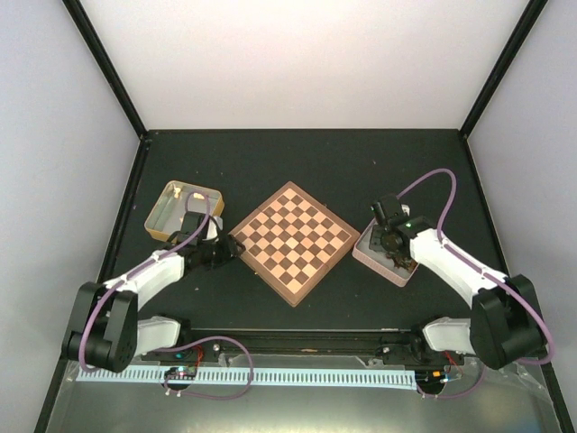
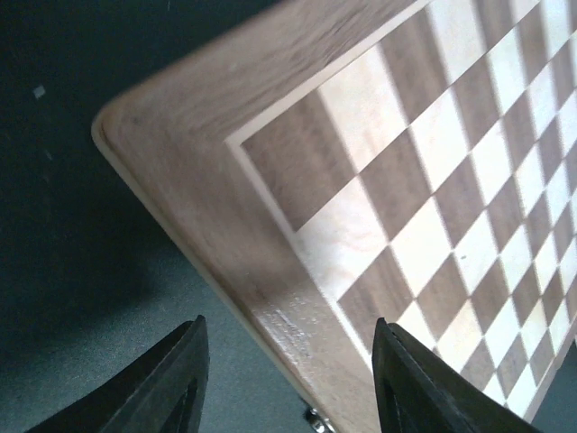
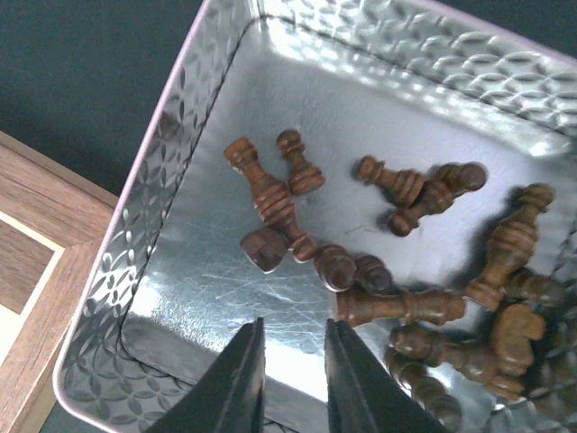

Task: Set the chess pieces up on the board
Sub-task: Adjust the chessboard at the center of the board, then pick up the chess piece from the storage box.

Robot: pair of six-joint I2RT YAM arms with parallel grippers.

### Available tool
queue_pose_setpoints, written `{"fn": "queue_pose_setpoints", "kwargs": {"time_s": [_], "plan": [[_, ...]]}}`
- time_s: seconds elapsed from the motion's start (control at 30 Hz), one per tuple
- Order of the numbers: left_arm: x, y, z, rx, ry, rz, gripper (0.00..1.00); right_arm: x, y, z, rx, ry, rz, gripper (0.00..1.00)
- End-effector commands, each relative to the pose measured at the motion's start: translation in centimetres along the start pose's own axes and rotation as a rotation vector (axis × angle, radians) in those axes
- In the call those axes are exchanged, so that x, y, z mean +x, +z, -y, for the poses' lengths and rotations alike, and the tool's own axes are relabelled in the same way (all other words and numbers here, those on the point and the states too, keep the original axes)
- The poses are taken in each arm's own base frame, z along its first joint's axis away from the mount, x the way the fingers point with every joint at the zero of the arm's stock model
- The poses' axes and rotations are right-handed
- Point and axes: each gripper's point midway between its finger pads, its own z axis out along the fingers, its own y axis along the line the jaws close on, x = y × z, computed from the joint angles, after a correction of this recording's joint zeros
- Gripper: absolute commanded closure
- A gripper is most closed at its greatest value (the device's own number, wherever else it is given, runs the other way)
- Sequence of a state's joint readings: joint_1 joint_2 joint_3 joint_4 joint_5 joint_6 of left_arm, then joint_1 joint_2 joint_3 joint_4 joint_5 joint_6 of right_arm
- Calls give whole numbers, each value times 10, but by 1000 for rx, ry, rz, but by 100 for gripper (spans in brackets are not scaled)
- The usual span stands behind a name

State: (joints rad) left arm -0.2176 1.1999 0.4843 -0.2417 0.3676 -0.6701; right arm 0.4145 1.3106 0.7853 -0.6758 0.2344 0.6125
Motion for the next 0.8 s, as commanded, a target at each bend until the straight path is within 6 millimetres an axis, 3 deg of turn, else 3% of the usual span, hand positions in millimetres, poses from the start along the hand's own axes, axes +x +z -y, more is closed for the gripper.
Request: {"fn": "queue_pose_setpoints", "kwargs": {"time_s": [0.0, 0.23, 0.77], "plan": [[-20, -21, 11, -21, 54, 87, 43, -15, 1, -12, -36, -19, 28, 80], [-26, -32, 19, -13, 74, 120, 37, -20, 17, -10, 18, -36, 32, 73], [-29, -32, 22, -38, 68, 79, 34, -26, 41, -8, 78, -72, 43, 77]]}}
